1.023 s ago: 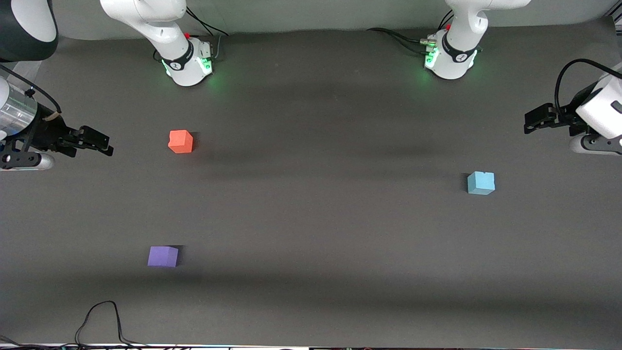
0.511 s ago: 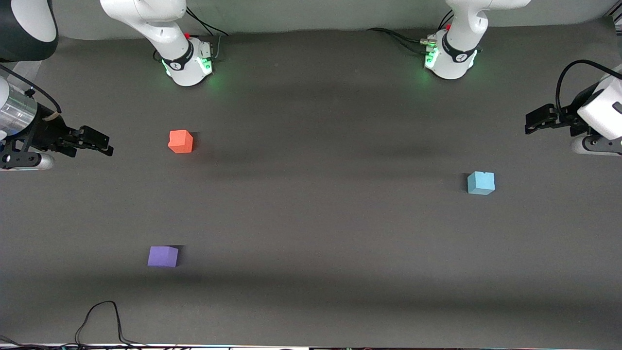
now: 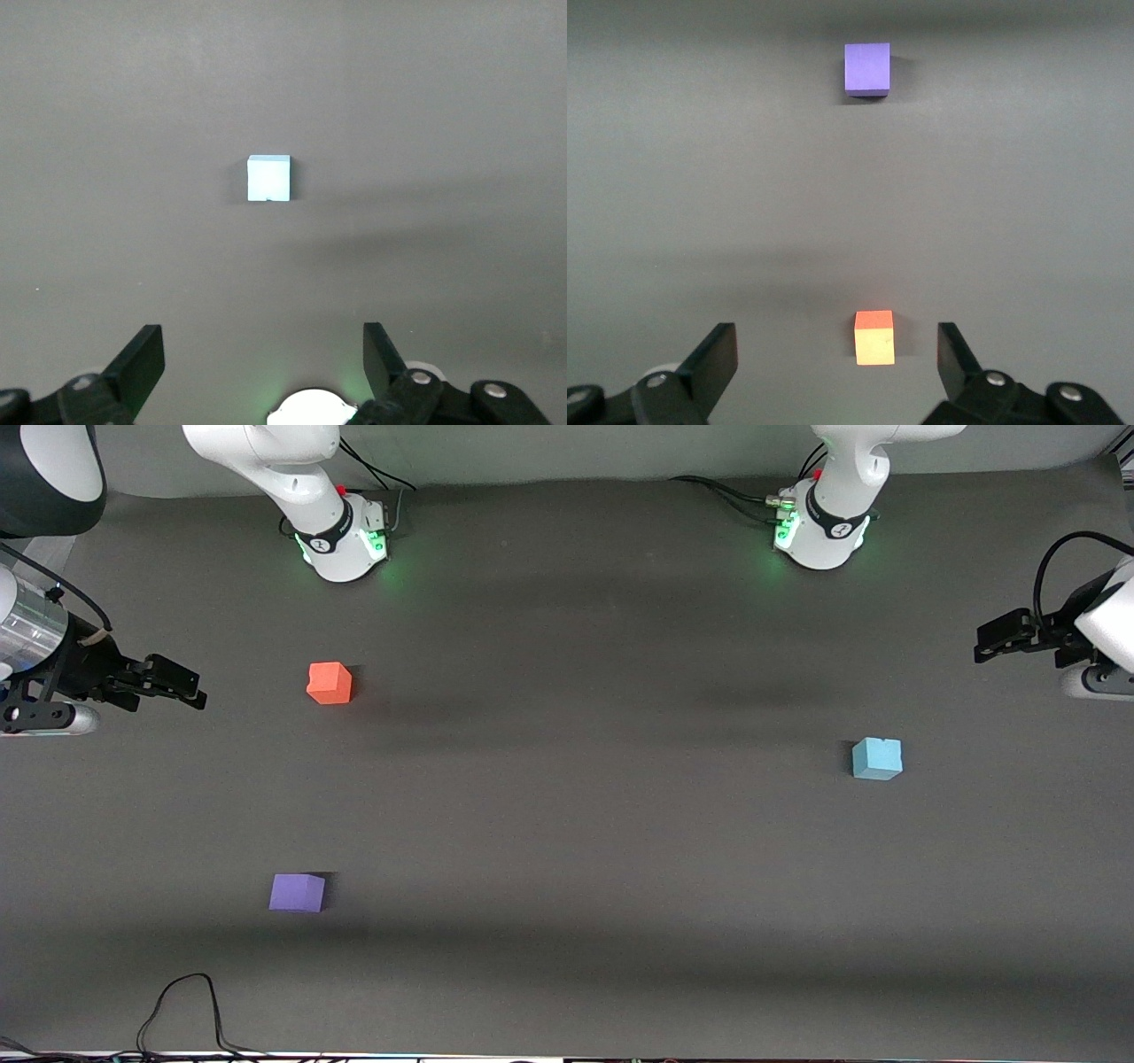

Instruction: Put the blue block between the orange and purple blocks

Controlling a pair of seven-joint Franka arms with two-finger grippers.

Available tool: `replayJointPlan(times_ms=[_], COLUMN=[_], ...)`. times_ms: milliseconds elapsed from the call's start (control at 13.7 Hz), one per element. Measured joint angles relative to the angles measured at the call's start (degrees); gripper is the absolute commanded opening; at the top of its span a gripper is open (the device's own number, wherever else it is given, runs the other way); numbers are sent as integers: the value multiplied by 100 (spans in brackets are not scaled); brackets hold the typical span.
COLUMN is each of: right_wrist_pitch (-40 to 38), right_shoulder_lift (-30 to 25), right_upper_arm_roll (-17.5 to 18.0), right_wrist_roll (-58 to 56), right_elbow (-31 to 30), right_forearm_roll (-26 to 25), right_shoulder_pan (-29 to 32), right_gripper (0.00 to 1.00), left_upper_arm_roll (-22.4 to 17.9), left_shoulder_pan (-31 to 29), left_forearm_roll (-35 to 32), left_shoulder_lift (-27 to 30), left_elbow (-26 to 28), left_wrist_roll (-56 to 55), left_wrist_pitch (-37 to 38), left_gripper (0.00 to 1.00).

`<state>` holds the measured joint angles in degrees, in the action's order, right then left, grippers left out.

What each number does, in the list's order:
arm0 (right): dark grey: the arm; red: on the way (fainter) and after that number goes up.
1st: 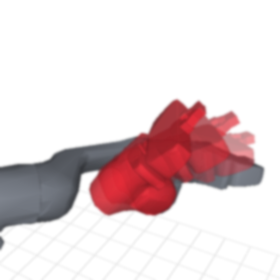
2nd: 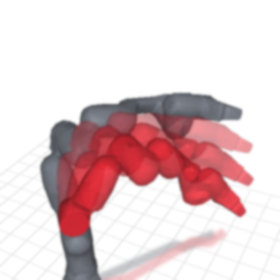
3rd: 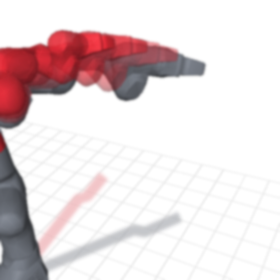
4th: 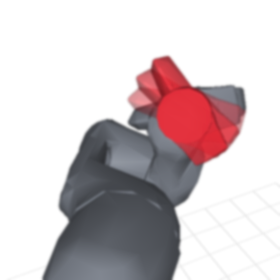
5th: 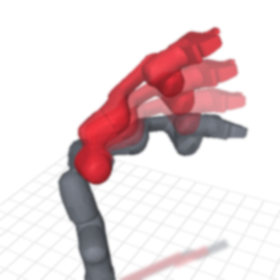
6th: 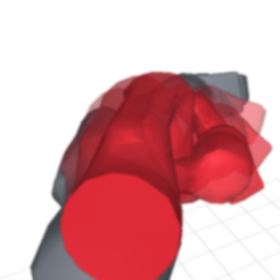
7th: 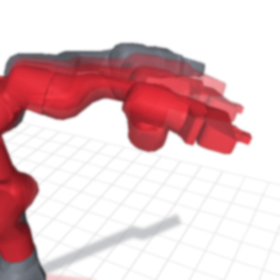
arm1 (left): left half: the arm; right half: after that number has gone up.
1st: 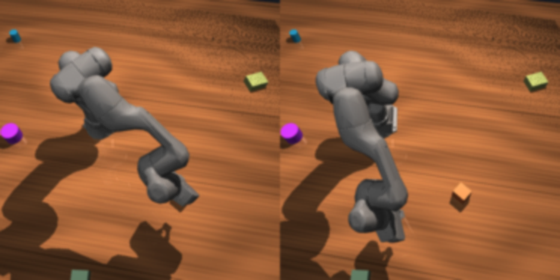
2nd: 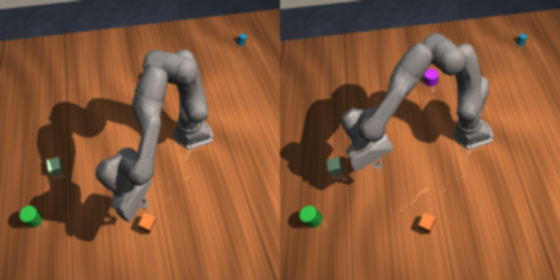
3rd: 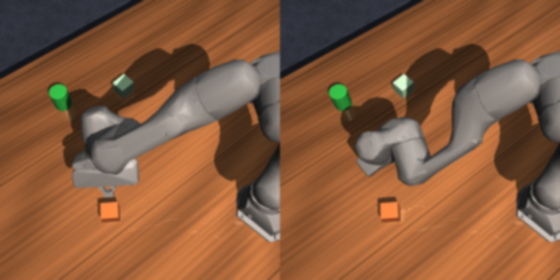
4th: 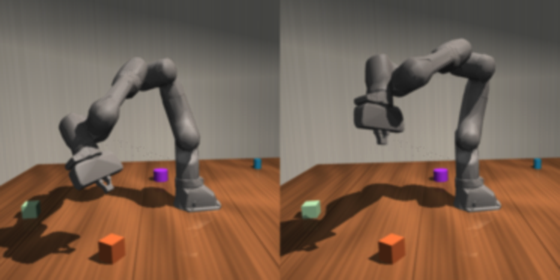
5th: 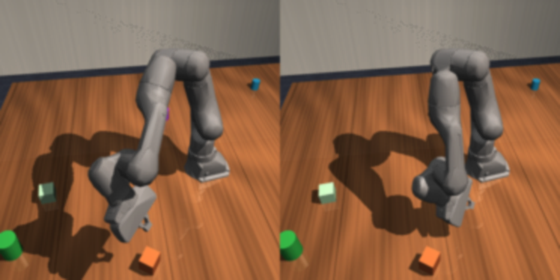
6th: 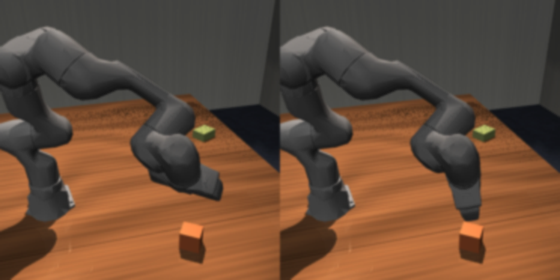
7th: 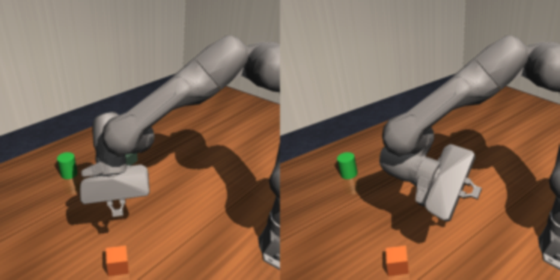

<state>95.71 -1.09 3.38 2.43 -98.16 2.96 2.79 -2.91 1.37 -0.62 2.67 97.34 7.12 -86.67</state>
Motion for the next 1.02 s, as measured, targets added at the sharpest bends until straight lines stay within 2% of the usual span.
replayJointPlan(times_ms=[292,584,731,1023], right_wrist_pitch=[0,0,0,0], right_shoulder_lift=[0,0,0,0], right_upper_arm_roll=[0,0,0,0], right_wrist_roll=[0,0,-1,-1], right_elbow=[0,0,-1,-1], right_forearm_roll=[0,0,0,0], right_shoulder_pan=[0,0,0,0], right_gripper=[100,100,100,100], left_upper_arm_roll=[0,12,14,14], left_shoulder_pan=[-33,-32,-32,-32], left_forearm_roll=[-96,-114,-117,-121], left_shoulder_lift=[182,153,81,-272], left_elbow=[403,1147,1687,2863], left_wrist_roll=[248,397,457,479], left_wrist_pitch=[-261,-1092,-1728,-3450], left_gripper=[100,100,100,100])
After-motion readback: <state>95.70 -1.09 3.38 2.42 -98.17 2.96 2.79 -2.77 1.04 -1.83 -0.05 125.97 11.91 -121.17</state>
